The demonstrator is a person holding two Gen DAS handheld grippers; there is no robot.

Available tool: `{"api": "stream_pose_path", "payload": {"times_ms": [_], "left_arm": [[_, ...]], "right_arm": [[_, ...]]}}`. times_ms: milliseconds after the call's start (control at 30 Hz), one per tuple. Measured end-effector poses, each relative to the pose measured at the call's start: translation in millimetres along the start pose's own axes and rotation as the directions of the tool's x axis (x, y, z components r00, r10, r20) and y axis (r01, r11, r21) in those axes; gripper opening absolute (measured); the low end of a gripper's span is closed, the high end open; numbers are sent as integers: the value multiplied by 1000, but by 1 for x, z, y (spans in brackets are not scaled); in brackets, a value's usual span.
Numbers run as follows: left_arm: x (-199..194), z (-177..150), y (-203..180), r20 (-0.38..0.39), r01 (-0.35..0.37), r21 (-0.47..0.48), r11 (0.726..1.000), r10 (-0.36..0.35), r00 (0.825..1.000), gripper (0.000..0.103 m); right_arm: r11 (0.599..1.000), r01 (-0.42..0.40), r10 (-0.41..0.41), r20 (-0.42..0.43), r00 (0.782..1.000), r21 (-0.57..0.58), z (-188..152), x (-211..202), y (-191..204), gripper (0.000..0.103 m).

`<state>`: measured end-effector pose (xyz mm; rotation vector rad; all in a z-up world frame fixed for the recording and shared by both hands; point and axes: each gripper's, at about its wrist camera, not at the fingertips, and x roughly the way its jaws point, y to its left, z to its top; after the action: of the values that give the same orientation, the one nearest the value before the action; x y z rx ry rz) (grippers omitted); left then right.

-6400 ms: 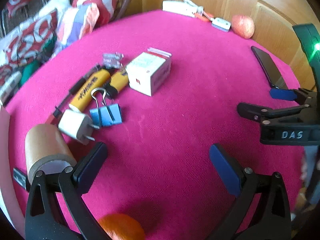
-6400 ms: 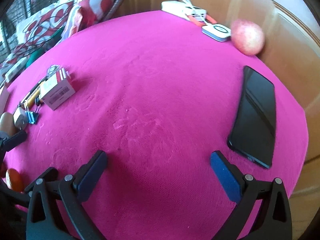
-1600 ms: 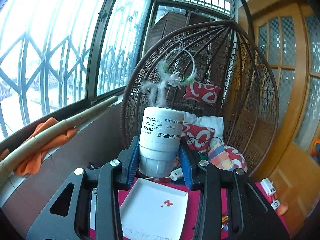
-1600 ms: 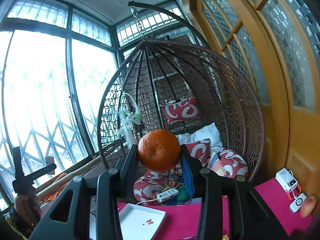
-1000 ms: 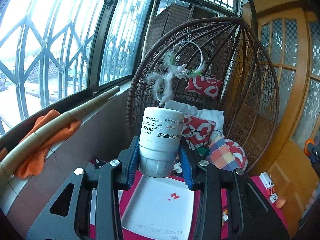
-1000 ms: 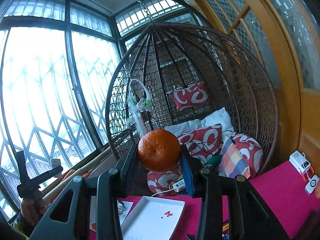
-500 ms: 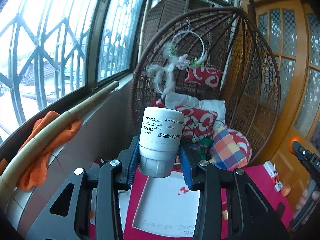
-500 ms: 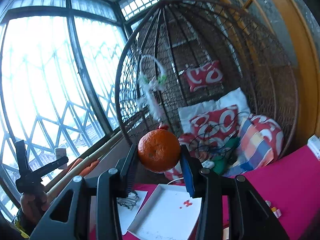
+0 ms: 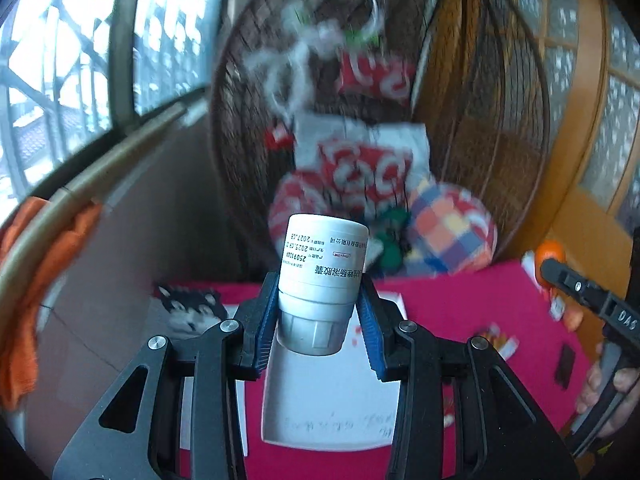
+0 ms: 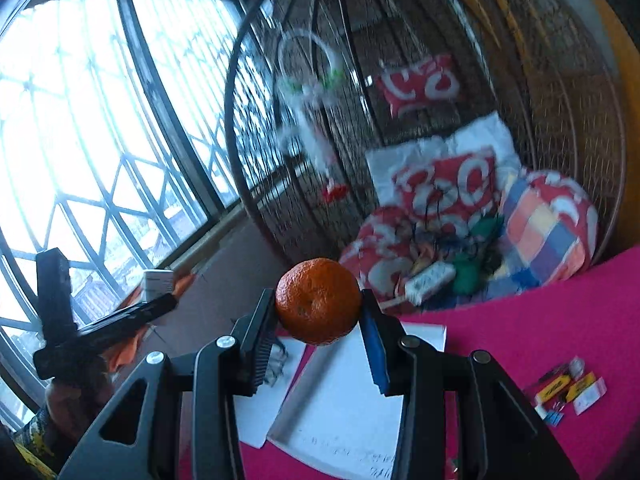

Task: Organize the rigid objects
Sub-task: 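Open the left tool over the tray while the right tool lowers and releases the tangerine, then move both tools back over the remaining items on the cloth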

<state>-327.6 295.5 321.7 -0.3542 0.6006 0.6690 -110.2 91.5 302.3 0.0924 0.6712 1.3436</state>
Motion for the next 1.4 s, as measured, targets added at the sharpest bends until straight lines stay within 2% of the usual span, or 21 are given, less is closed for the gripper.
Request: {"api": "stream_pose_path", "payload": {"times_ms": [100, 133, 233, 300, 367, 433, 533, 767, 833, 867, 900, 933, 967, 1033, 1167, 1300, 1400], "left_arm": [[46, -19, -5, -109, 35, 33, 999, -31, 994, 37], [68, -28, -6, -174, 55, 28, 998, -49, 983, 37], [112, -55, -10, -292, 102, 0, 995, -98, 951, 37], [142, -76, -11, -367, 115, -20, 993, -114, 923, 37], [164, -93, -12, -422, 102, -16, 995, -99, 901, 37], [184, -110, -11, -485, 80, -22, 997, -81, 871, 37], [198, -127, -7, -536, 57, -40, 998, -69, 841, 37], [201, -144, -1, -571, -2, -30, 1000, -16, 821, 37], [199, -148, 1, -570, 4, -57, 998, -36, 821, 44], [197, -149, 3, -565, 7, -69, 998, -44, 824, 63], [195, -151, 5, -552, 3, -80, 997, -47, 832, 87], [192, -151, 8, -526, -7, -95, 995, -44, 850, 94], [191, -151, 9, -513, -23, -97, 995, -31, 858, 103], [189, -150, 13, -492, -54, -103, 993, -4, 871, 103], [181, -145, 16, -456, -90, -122, 988, 25, 889, 103], [165, -138, 10, -356, -97, -118, 988, 49, 933, 103], [158, -134, 1, -292, -86, -122, 989, 47, 955, 103]], "right_arm": [[999, 33, -32, -77, 997, 7, -15, 25, -5, 40], [999, 36, -35, -118, 992, 14, -21, 38, -8, 40], [997, 59, -47, -235, 971, 47, -45, 74, -20, 40], [994, 94, -75, -313, 947, 48, -65, 98, -27, 40], [992, 117, -91, -372, 924, 47, -80, 114, -31, 40], [989, 144, -117, -432, 894, 31, -98, 130, -35, 40], [984, 179, -161, -495, 854, -13, -118, 150, -38, 40], [963, 225, -270, -605, 749, -151, -163, 189, -42, 42], [959, 226, -284, -610, 740, -173, -168, 193, -40, 42], [956, 228, -294, -606, 740, -185, -170, 194, -38, 46], [953, 227, -301, -595, 745, -199, -170, 194, -37, 67], [945, 235, -324, -579, 748, -226, -171, 193, -35, 81], [939, 239, -339, -562, 755, -246, -171, 193, -33, 103], [942, 226, -327, -530, 782, -247, -169, 188, -30, 103], [939, 221, -328, -499, 802, -263, -163, 178, -25, 103], [939, 212, -321, -470, 822, -271, -155, 166, -25, 103], [942, 224, -316, -442, 840, -250, -149, 152, -32, 103]]}}
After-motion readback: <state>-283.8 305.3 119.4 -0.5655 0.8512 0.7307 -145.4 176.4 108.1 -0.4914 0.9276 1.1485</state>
